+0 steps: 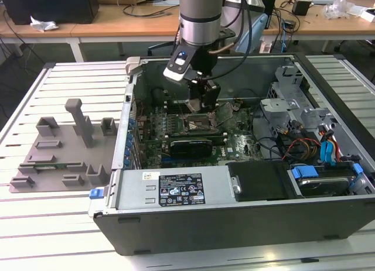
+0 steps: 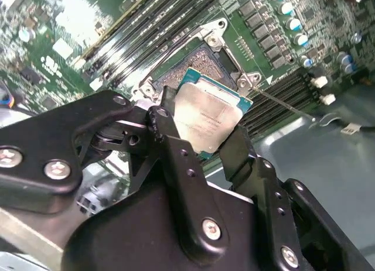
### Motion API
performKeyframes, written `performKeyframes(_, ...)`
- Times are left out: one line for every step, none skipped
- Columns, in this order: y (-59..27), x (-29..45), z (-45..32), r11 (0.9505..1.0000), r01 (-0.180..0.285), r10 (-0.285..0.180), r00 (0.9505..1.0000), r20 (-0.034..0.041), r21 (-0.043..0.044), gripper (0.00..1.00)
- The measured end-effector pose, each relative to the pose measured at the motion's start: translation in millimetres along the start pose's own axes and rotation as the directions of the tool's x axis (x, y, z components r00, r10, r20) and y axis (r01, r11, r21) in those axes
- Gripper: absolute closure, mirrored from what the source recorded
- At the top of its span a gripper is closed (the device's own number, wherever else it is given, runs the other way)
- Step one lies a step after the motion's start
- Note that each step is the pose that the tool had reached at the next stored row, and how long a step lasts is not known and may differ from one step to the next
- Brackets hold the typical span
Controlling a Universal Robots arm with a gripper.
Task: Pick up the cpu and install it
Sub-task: 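Place the cpu into insertion slot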
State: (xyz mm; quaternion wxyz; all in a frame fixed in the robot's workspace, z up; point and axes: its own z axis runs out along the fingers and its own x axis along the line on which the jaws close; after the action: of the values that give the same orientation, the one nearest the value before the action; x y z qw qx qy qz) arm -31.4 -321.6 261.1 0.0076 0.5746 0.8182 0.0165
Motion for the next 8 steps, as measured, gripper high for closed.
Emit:
performKeyframes(0.0, 0.0, 0.1, 0.9999, -0.016, 0.016, 0.9999, 0.0005, -0.0002, 0.45)
performKeyframes(0.0, 0.0, 0.3, 0.9993, -0.039, 0.039, 0.9993, 0.0013, -0.0003, 0.45)
performKeyframes(0.0, 0.0, 0.4, 0.9985, -0.055, 0.055, 0.9985, 0.0019, -0.0004, 0.45)
performKeyframes(0.0, 0.0, 0.6, 0.997, -0.078, 0.078, 0.9969, 0.0028, -0.0007, 0.45)
performKeyframes(0.0, 0.0, 0.7, 0.9955, -0.094, 0.094, 0.9955, 0.0032, -0.0008, 0.45)
performKeyframes(0.0, 0.0, 0.9, 0.9933, -0.116, 0.116, 0.9933, 0.0041, -0.001, 0.45)
performKeyframes(0.0, 0.0, 1.1, 0.9905, -0.137, 0.137, 0.9905, 0.0048, -0.0013, 0.45)
performKeyframes(-0.1, 0.0, 1.2, 0.9878, -0.156, 0.156, 0.9878, 0.0055, -0.0015, 0.45)
